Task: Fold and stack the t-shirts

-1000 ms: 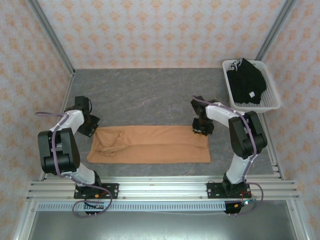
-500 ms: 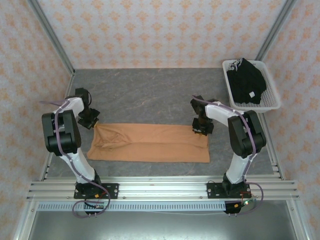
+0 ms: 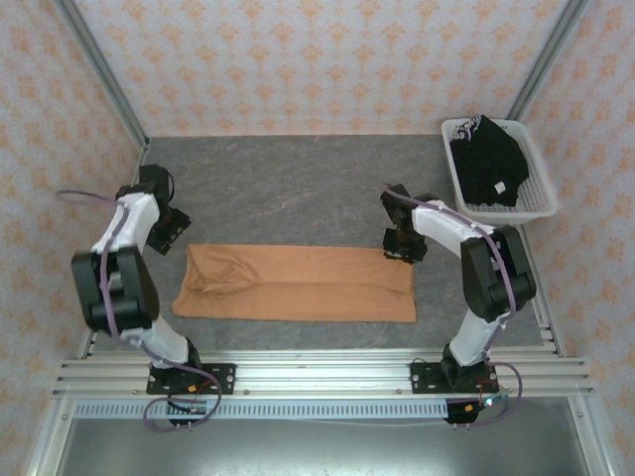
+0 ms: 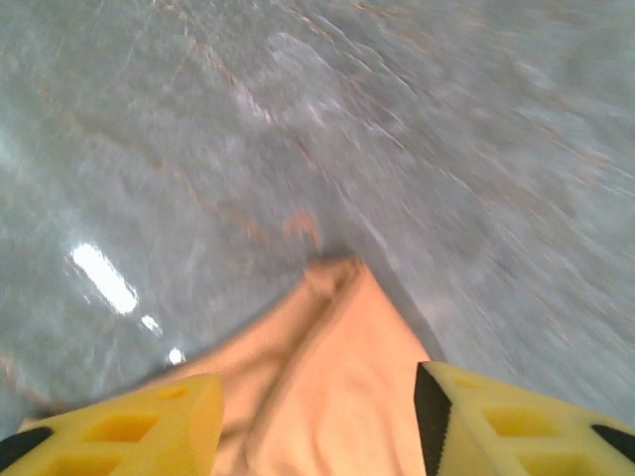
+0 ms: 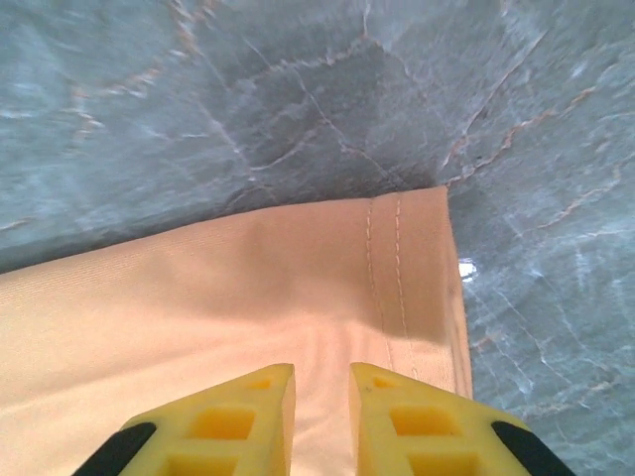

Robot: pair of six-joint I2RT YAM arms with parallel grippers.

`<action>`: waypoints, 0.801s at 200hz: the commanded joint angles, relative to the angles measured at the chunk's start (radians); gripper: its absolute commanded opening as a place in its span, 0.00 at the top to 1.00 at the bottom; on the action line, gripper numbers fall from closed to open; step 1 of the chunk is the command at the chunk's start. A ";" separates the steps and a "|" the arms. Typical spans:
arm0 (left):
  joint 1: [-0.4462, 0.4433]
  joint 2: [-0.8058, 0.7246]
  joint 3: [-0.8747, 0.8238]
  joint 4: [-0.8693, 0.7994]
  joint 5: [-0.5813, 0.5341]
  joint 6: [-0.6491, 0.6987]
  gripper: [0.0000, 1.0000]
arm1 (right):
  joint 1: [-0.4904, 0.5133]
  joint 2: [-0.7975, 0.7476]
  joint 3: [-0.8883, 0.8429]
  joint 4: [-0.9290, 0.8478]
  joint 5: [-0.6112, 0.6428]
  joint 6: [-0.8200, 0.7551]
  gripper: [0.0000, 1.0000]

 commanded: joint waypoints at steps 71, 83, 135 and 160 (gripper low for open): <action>-0.189 -0.111 -0.386 0.078 0.174 -0.303 0.70 | 0.000 0.120 0.092 -0.036 0.020 -0.040 0.82; -0.187 -0.076 -0.376 0.044 0.115 -0.278 0.74 | -0.004 0.148 0.100 -0.049 0.035 -0.031 0.82; -0.121 0.095 -0.330 0.061 -0.024 -0.214 0.82 | -0.024 0.218 0.120 -0.109 0.072 0.019 0.84; -0.127 0.233 -0.194 0.100 0.009 -0.170 0.81 | -0.028 0.216 0.120 -0.135 0.084 0.041 0.85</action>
